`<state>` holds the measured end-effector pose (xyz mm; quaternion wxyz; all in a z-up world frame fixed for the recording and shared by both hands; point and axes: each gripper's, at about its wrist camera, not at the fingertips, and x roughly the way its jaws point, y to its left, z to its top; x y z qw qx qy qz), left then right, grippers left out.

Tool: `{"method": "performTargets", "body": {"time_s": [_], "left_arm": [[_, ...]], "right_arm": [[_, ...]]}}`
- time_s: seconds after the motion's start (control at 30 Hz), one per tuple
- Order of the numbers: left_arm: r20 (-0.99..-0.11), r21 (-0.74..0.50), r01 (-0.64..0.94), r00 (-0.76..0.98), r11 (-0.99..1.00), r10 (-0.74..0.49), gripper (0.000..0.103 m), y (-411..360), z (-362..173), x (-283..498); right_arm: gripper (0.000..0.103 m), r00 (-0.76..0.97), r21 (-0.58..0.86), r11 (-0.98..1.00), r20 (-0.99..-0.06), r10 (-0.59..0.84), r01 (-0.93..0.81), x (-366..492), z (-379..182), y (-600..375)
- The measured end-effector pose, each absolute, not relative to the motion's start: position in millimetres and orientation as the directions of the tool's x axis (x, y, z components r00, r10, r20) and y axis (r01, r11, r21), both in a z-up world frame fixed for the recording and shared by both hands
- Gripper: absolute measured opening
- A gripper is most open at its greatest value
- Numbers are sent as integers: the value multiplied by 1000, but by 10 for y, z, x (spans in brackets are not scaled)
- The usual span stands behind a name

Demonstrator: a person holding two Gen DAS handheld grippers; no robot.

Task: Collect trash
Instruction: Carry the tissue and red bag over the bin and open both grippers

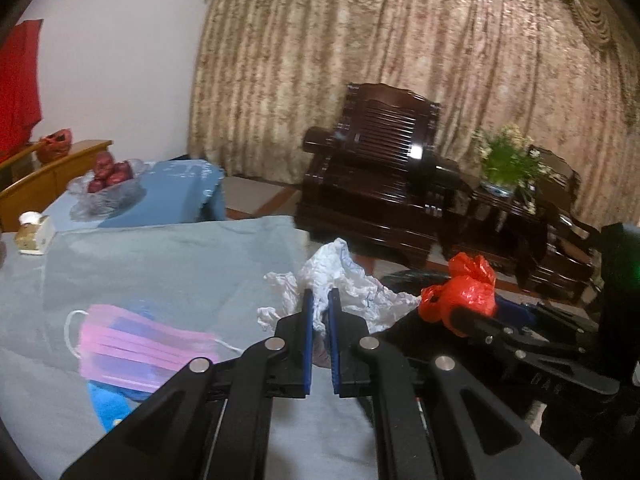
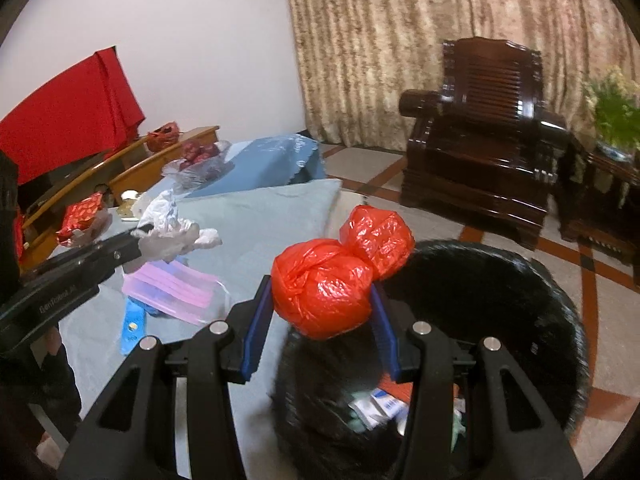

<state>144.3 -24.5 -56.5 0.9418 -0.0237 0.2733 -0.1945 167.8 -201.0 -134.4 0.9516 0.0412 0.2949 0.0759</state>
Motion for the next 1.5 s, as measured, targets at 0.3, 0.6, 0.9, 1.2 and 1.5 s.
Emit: {"method": "performTargets", "body": {"time_s": [0.3, 0.6, 0.9, 1.2, 1.5], "left_arm": [[-514, -161, 453, 720, 877, -467, 7, -884, -653, 1448], [-555, -154, 515, 662, 843, -505, 7, -1387, -863, 1509], [-575, -139, 540, 639, 830, -512, 7, -1603, -966, 1512], [-591, -176, 528, 618, 831, -518, 44, -1594, -1004, 1570], [-567, -162, 489, 665, 857, -487, 74, -1365, -919, 1504]], "right_arm": [[45, 816, 103, 995, -574, 71, -14, 1418, -1460, -2481], [45, 814, 100, 992, -581, -2, 73, 1312, -1575, -2885], [46, 806, 108, 987, -591, -35, 122, 1279, -1673, -3087], [78, 789, 82, 982, -608, -85, 169, 1252, -1756, -3171], [95, 788, 85, 977, -607, -105, 195, 1202, -1738, -3108]]}}
